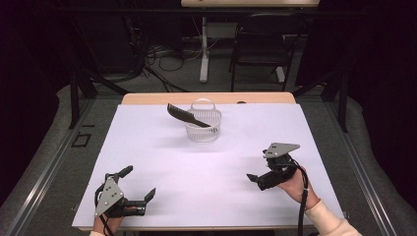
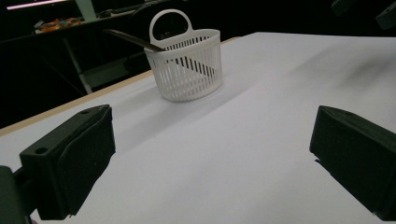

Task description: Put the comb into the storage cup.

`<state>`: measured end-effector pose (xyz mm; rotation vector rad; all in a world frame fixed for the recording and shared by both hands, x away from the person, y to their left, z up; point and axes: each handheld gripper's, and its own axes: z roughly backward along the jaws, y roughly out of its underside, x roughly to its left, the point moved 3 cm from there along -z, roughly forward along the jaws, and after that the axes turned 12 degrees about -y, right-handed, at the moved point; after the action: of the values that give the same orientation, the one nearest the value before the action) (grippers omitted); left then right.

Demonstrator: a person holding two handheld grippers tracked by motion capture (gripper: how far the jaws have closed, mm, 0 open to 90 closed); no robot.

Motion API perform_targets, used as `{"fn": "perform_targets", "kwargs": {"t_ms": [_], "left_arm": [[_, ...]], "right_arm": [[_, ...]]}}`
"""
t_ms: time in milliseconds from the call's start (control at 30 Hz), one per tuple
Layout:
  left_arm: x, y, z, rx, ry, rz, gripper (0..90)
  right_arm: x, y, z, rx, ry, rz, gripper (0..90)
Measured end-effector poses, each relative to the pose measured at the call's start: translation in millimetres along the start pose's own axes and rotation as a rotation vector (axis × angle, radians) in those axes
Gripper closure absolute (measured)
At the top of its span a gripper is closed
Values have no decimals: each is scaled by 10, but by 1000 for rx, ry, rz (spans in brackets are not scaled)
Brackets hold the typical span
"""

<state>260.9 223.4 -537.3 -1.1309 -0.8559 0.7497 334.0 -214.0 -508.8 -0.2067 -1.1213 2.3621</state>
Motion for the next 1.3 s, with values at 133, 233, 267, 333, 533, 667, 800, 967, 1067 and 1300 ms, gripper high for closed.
{"fn": "perform_targets", "kwargs": {"t_ms": [133,233,267,333,533,667,800,967,1067,1300], "left_arm": [[2,3,-5,1,1,1,2],[-2,4,-6,3,3,3,2],[0,3,-5,2,3,0,2],[2,4,-4,1,0,2,2],[-1,6,-5,4,3,2,2],[1,7,-5,5,2,4,2],[-6,8,-10,9,1,0,2],[2,13,-9,12,3,2,2],[1,14,-16,13,3,1,1],[-4,17,-25,20,3,0,1]], "right_arm": [[8,81,26,-4,11,-13,0],[16,132,35,-3,21,-21,0],[18,151,37,-1,23,-23,0],[21,181,40,3,24,-22,0],[30,264,66,-7,37,-33,0],[48,325,82,-6,44,-42,0],[64,376,101,-17,48,-43,0],[96,437,125,-29,72,-42,0],[118,475,137,-29,80,-40,0],[181,542,173,-39,75,-42,0]]}}
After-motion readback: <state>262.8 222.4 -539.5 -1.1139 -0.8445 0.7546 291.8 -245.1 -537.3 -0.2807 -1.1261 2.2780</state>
